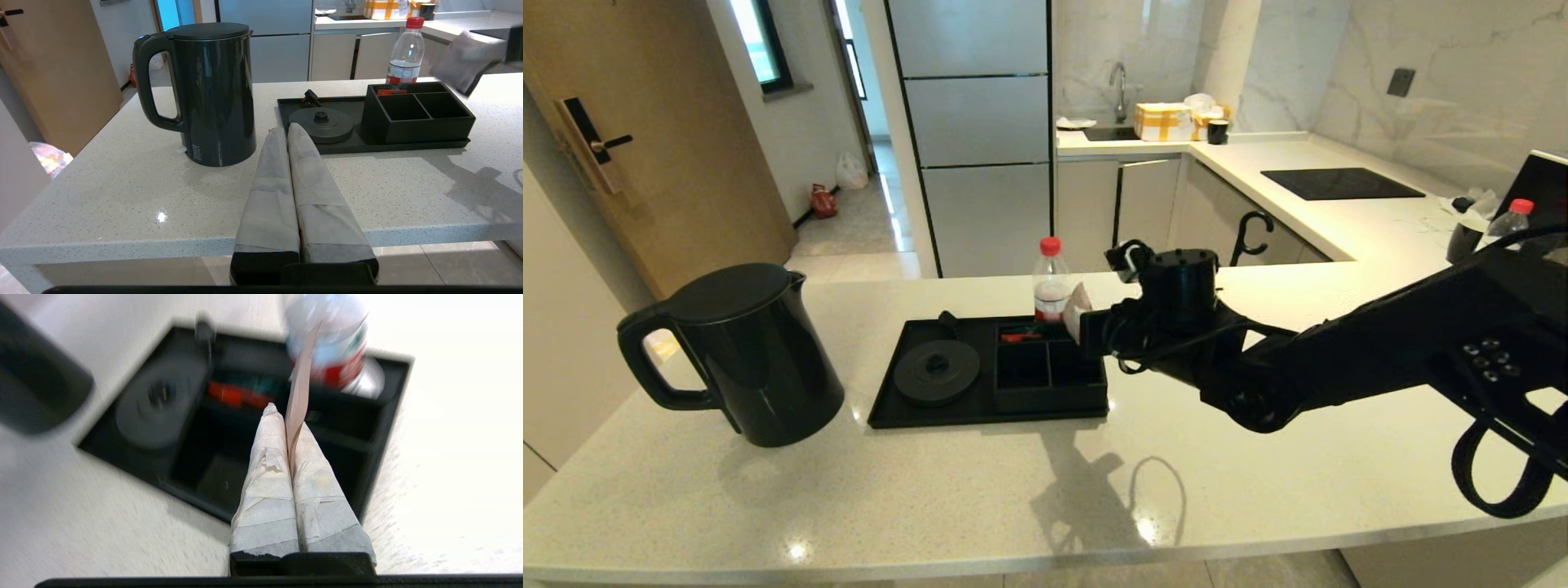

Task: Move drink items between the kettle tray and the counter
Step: Place it on the right

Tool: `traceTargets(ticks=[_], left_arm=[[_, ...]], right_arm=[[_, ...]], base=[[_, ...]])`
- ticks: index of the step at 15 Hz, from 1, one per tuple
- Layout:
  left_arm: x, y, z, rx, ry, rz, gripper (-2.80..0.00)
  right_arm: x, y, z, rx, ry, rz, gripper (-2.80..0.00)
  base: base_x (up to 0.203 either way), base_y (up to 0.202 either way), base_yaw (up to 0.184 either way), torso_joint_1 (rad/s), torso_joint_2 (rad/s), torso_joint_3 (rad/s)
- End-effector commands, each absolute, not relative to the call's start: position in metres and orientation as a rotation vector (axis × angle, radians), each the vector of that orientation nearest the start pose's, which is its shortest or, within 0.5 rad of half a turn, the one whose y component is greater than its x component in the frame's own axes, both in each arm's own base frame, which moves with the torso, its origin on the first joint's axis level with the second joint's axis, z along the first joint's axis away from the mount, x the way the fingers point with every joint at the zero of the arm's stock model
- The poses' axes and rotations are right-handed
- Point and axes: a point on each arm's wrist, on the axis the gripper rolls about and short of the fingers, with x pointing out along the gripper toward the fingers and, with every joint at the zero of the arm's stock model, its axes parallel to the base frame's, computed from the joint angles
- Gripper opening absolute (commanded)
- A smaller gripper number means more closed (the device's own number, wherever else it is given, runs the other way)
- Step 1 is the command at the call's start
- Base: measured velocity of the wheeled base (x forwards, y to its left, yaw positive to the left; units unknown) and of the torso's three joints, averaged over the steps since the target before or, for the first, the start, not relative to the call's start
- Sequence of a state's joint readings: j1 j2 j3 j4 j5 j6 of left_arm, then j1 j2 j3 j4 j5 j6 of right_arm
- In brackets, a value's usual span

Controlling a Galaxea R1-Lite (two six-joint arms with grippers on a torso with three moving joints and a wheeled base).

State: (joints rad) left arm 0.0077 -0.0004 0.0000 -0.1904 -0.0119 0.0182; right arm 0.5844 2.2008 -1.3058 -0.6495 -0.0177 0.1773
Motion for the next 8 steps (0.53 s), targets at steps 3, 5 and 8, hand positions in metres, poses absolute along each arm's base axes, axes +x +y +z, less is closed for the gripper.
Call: traceTargets(ticks=[3, 5, 8], left_arm=[[-0.021, 0.0, 0.084, 0.02, -0.153, -0.003, -2.8], [-0.021, 0.0, 0.084, 0.02, -0.151, -0.003, -2.8], [-0.021, 0.0, 0.084, 0.02, -0.15, -0.003, -2.8]], right_arm=[[0.372, 0.22, 0.172, 0.133, 0.225, 0.499, -2.8], [0.378, 0.213, 0.173, 0.123, 0.246, 0.473, -2.8], [0.391, 0.2, 0.177, 0.105, 0.326, 0.41, -2.8]], base=[[0.0, 0.0, 0.0, 0.0, 0.0, 0.0], [0.0, 0.0, 0.0, 0.0, 0.0, 0.0], [0.0, 0.0, 0.0, 0.0, 0.0, 0.0]])
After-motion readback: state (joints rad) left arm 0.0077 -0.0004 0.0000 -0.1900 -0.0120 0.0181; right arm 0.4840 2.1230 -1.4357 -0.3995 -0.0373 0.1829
